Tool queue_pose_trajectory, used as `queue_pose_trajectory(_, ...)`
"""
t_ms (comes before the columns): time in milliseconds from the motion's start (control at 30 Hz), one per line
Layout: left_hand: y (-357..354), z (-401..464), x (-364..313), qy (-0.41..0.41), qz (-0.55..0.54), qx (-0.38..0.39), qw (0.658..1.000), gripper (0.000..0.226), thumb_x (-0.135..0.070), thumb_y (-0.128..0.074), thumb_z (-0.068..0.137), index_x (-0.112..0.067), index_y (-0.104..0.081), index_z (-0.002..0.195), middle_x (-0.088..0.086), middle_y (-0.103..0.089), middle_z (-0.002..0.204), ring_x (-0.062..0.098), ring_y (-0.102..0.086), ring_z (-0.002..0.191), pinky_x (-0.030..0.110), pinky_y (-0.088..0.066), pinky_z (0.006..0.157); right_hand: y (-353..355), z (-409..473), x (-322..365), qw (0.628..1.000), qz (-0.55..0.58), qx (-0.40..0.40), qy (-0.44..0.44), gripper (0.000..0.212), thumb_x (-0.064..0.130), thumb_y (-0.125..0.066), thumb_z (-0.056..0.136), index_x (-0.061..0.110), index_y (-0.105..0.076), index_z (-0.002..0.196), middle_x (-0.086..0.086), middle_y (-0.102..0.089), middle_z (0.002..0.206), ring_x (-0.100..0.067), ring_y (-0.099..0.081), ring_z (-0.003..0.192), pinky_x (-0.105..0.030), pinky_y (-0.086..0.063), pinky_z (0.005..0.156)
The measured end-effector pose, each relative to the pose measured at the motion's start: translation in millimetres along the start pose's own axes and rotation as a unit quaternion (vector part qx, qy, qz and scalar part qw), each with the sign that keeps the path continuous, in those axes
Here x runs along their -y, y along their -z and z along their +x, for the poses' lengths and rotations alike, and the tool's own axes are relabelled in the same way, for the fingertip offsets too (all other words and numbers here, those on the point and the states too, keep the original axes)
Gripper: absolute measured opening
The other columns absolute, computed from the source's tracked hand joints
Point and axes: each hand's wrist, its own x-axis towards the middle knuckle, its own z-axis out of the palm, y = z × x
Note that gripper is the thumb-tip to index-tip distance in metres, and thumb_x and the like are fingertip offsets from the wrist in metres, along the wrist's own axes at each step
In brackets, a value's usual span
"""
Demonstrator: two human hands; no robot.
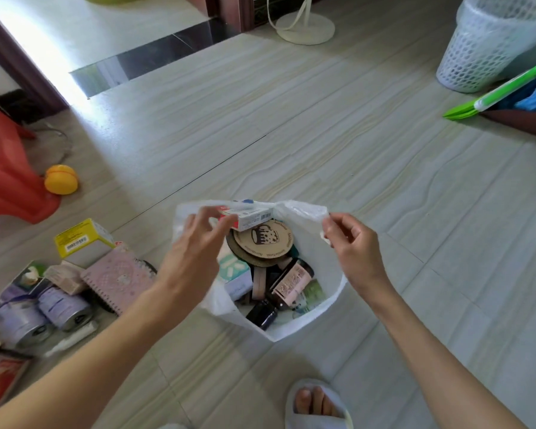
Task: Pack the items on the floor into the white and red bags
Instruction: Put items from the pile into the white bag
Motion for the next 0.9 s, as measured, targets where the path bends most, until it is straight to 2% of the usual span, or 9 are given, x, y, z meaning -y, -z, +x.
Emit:
queue_pose_trajectory(167, -21.4, 28.7, -21.8, -0.117, -0.009, 0.003, 0.993, 0.053, 0.019, -0.052, 0.064, -0.005, -0.057, 0.112, 0.018, -0.060, 0.104, 0.035, -0.057, 0.093, 0.045, -0.056, 0.063, -3.4, -10.6, -36.4, 0.982, -0.162, -0.012, 0.097, 0.012, 0.018, -0.059, 0.089, 0.014, -0.069, 0.095, 0.006, -0.057, 0.093, -0.010, -0.055, 0.094, -0.024, -0.047, 0.083)
queue_pose_trajectory(267, -52.5, 29.9, -14.3, -0.162, 0.067, 0.005, 0.984, 0.062, -0.002, -0.078, 0.061, -0.013, -0.052, 0.116, 0.016, -0.062, 0.108, 0.035, -0.059, 0.096, 0.046, -0.055, 0.078, 1.5, -8.3, -58.6, 0.935, -0.312, -0.025, 0.169, 0.021, 0.023, -0.052, 0.084, 0.013, -0.071, 0.086, 0.002, -0.059, 0.093, -0.019, -0.054, 0.090, -0.032, -0.046, 0.076)
queue_pose_trajectory(400, -76.9, 35.4, -14.4, -0.182, 0.135, 0.038, 0.973, 0.084, -0.027, -0.083, 0.059, -0.029, -0.039, 0.131, 0.013, -0.052, 0.134, 0.038, -0.052, 0.119, 0.052, -0.044, 0.092, -4.2, 6.6, -86.5, 0.896, -0.406, 0.005, 0.177, 0.026, 0.021, -0.045, 0.081, 0.014, -0.070, 0.077, -0.003, -0.062, 0.087, -0.024, -0.058, 0.079, -0.034, -0.046, 0.066)
queue_pose_trajectory(500, -83.1, 54.4, -19.0, -0.154, 0.164, 0.054, 0.973, 0.084, -0.034, -0.076, 0.068, -0.034, -0.030, 0.138, 0.008, -0.038, 0.146, 0.039, -0.036, 0.132, 0.060, -0.036, 0.095, -19.5, 15.2, -102.3, 0.895, -0.409, 0.038, 0.173, 0.022, 0.020, -0.049, 0.079, 0.017, -0.070, 0.077, -0.002, -0.059, 0.082, -0.022, -0.057, 0.077, -0.034, -0.048, 0.065)
queue_pose_trajectory(600, -102.1, 66.5, -5.6, -0.135, 0.166, 0.090, 0.973, 0.069, -0.045, -0.048, 0.090, -0.043, -0.003, 0.142, 0.000, -0.006, 0.156, 0.034, -0.002, 0.142, 0.058, -0.003, 0.109, -26.4, 18.5, -110.9, 0.903, -0.380, 0.028, 0.201, 0.025, 0.027, -0.049, 0.080, 0.019, -0.072, 0.079, -0.001, -0.060, 0.082, -0.019, -0.056, 0.079, -0.028, -0.041, 0.070)
queue_pose_trajectory(667, -111.6, 62.7, -0.4, -0.144, 0.162, 0.099, 0.971, 0.053, -0.050, -0.031, 0.092, -0.040, -0.017, 0.142, 0.003, -0.028, 0.151, 0.035, -0.021, 0.139, 0.052, -0.006, 0.110, -24.8, 18.1, -109.9, 0.918, -0.328, -0.001, 0.222, 0.025, 0.030, -0.051, 0.083, 0.018, -0.072, 0.078, 0.000, -0.061, 0.083, -0.016, -0.054, 0.081, -0.027, -0.041, 0.074)
queue_pose_trajectory(733, -118.9, 60.2, -0.5, -0.143, 0.162, 0.105, 0.971, 0.049, -0.052, -0.030, 0.088, -0.038, -0.038, 0.134, 0.004, -0.051, 0.137, 0.035, -0.044, 0.128, 0.046, -0.018, 0.098, -21.7, 27.1, -101.0, 0.960, -0.219, -0.048, 0.165, 0.030, 0.031, -0.047, 0.089, 0.014, -0.069, 0.076, -0.003, -0.061, 0.084, -0.018, -0.055, 0.082, -0.028, -0.042, 0.075)
queue_pose_trajectory(800, -125.6, 60.8, 2.5, -0.147, 0.165, 0.097, 0.970, 0.047, -0.052, -0.030, 0.088, -0.039, -0.042, 0.132, 0.004, -0.053, 0.135, 0.034, -0.045, 0.127, 0.047, -0.018, 0.096, -17.6, 53.5, -95.1, 0.990, -0.081, -0.115, 0.009, 0.031, 0.028, -0.040, 0.094, 0.012, -0.063, 0.081, -0.006, -0.061, 0.087, -0.021, -0.056, 0.083, -0.023, -0.039, 0.071)
queue_pose_trajectory(900, -126.4, 60.2, 2.7, -0.151, 0.146, 0.079, 0.974, 0.047, -0.051, -0.028, 0.089, -0.038, -0.047, 0.130, 0.006, -0.053, 0.135, 0.035, -0.043, 0.128, 0.049, -0.017, 0.097, -6.6, 103.8, -131.6, 0.969, -0.155, -0.080, -0.172, 0.024, 0.024, -0.047, 0.094, 0.007, -0.062, 0.099, -0.008, -0.063, 0.100, -0.024, -0.056, 0.094, -0.020, -0.033, 0.069)
